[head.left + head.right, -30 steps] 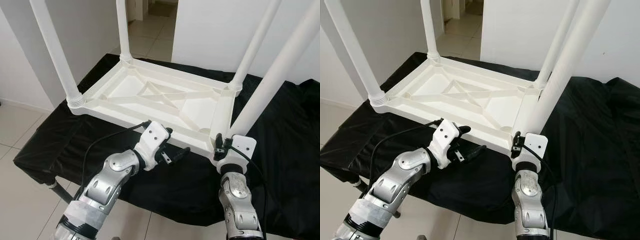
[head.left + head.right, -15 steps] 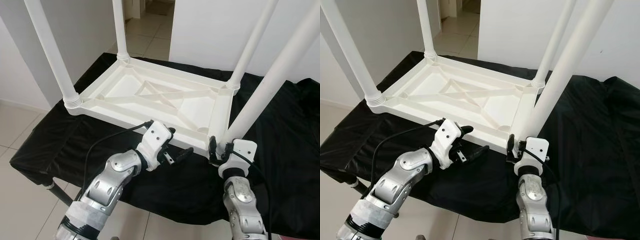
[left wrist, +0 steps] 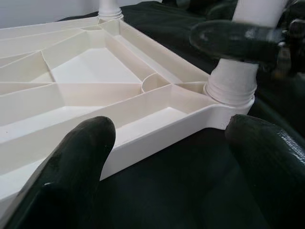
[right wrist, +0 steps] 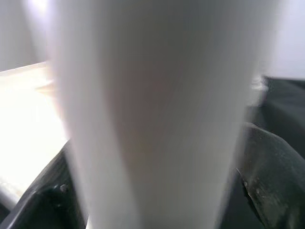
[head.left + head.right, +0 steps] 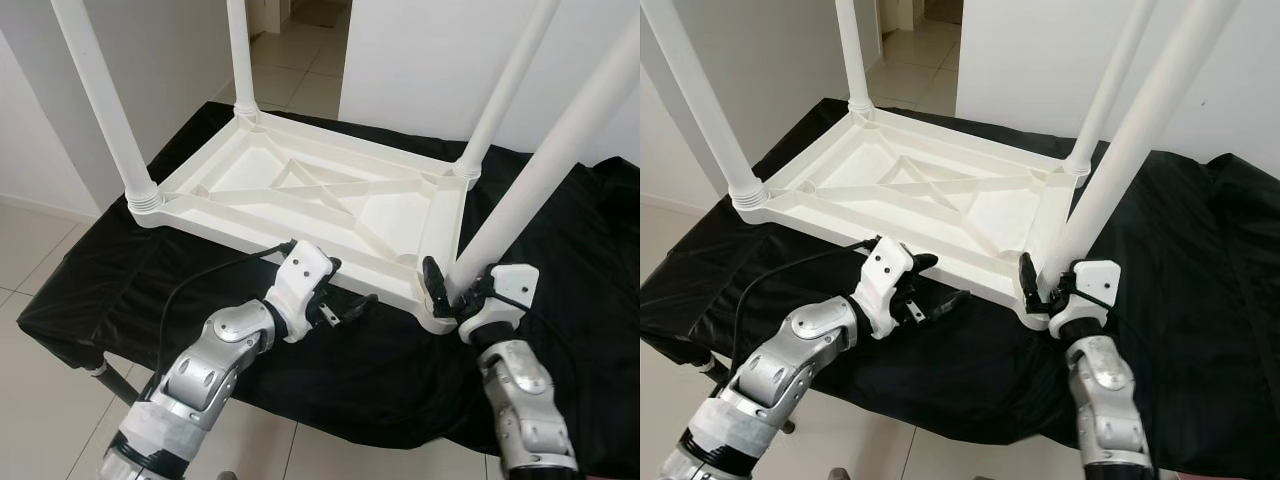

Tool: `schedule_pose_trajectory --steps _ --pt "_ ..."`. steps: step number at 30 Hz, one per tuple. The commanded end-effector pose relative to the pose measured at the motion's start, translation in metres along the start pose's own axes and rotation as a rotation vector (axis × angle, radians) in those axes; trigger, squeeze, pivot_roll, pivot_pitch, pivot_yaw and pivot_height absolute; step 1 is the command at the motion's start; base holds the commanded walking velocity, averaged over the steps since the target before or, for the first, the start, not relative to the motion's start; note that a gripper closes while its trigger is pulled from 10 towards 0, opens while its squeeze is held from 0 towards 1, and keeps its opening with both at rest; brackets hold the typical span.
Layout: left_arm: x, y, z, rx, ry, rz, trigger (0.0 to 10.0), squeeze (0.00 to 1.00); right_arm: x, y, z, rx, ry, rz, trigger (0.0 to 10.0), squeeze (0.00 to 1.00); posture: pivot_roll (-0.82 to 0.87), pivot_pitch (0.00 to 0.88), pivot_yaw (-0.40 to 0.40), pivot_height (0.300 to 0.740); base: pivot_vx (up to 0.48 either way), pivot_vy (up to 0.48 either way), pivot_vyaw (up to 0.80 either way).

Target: Building children table

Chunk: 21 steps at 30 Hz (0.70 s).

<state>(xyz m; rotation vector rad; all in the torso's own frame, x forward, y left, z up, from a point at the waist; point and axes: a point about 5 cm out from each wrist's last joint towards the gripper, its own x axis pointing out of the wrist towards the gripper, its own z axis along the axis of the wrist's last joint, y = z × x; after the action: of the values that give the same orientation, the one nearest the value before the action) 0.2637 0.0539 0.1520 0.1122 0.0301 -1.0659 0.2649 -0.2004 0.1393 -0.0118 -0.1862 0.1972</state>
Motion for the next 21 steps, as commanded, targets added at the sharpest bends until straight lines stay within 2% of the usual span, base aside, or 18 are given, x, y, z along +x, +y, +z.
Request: schedule_pose_trajectory --steps 1,3,4,7,8,9,12,13,15,16,17,18,21 --pt "-0.004 -0.016 0.003 -0.002 0.007 -0.229 10.0 0.00 0.001 -0.005 0.006 0.002 0.006 0.117 10.0 0.00 -0.10 0.000 -0.038 0.740 0.000 0.000 0.00" --pt "-0.007 -0.018 0.004 0.005 0.011 -0.252 10.0 0.00 0.002 -0.006 0.006 0.003 0.022 0.164 10.0 0.00 -0.10 0.000 -0.036 0.740 0.000 0.000 0.00" --pt "-0.013 -0.022 0.003 0.050 0.039 -0.294 10.0 0.00 0.006 -0.012 0.004 -0.010 0.056 0.230 10.0 0.00 -0.10 0.000 -0.034 0.740 0.000 0.000 0.00" --pt "-0.015 -0.023 0.003 0.056 0.049 -0.307 10.0 0.00 0.012 -0.015 0.002 -0.030 0.072 0.260 10.0 0.00 -0.10 0.000 -0.033 0.740 0.000 0.000 0.00" --pt "-0.014 -0.023 0.004 0.060 0.047 -0.303 10.0 0.00 0.015 -0.014 0.001 -0.040 0.086 0.289 8.9 0.00 -0.09 0.000 -0.041 0.740 0.000 0.000 0.00" --pt "-0.012 -0.023 0.005 0.063 0.044 -0.294 10.0 0.00 0.020 -0.015 -0.003 -0.058 0.108 0.323 4.8 0.00 -0.09 0.000 -0.041 0.740 0.000 0.000 0.00" --pt "-0.012 -0.023 0.005 0.063 0.044 -0.294 10.0 0.00 0.020 -0.015 -0.003 -0.058 0.108 0.323 4.8 0.00 -0.09 0.000 -0.041 0.740 0.000 0.000 0.00" --pt "-0.010 -0.022 0.006 0.062 0.041 -0.288 10.0 0.00 0.022 -0.017 -0.004 -0.059 0.119 0.331 3.3 0.00 -0.08 0.000 -0.035 0.740 0.000 0.000 0.00" --pt "-0.010 -0.022 0.006 0.062 0.041 -0.288 10.0 0.00 0.022 -0.017 -0.004 -0.059 0.119 0.331 3.3 0.00 -0.08 0.000 -0.035 0.740 0.000 0.000 0.00" --pt "-0.008 -0.023 0.009 0.060 0.031 -0.279 10.0 0.00 0.023 -0.020 -0.006 -0.071 0.131 0.334 0.5 0.00 -0.07 0.000 -0.035 0.740 0.000 0.000 0.00" --pt "-0.008 -0.023 0.009 0.060 0.031 -0.279 10.0 0.00 0.023 -0.020 -0.006 -0.071 0.131 0.334 0.5 0.00 -0.07 0.000 -0.035 0.740 0.000 0.000 0.00" --pt "-0.007 -0.023 0.013 0.052 0.016 -0.272 10.0 0.00 0.025 -0.022 -0.007 -0.069 0.145 0.347 0.0 0.00 -0.07 0.000 -0.041 0.740 0.000 0.000 0.00" --pt "-0.004 -0.021 0.016 0.061 0.007 -0.246 10.0 0.00 0.022 -0.020 -0.016 -0.060 0.190 0.399 0.0 0.00 -0.06 0.000 -0.054 0.740 0.000 0.000 0.00"
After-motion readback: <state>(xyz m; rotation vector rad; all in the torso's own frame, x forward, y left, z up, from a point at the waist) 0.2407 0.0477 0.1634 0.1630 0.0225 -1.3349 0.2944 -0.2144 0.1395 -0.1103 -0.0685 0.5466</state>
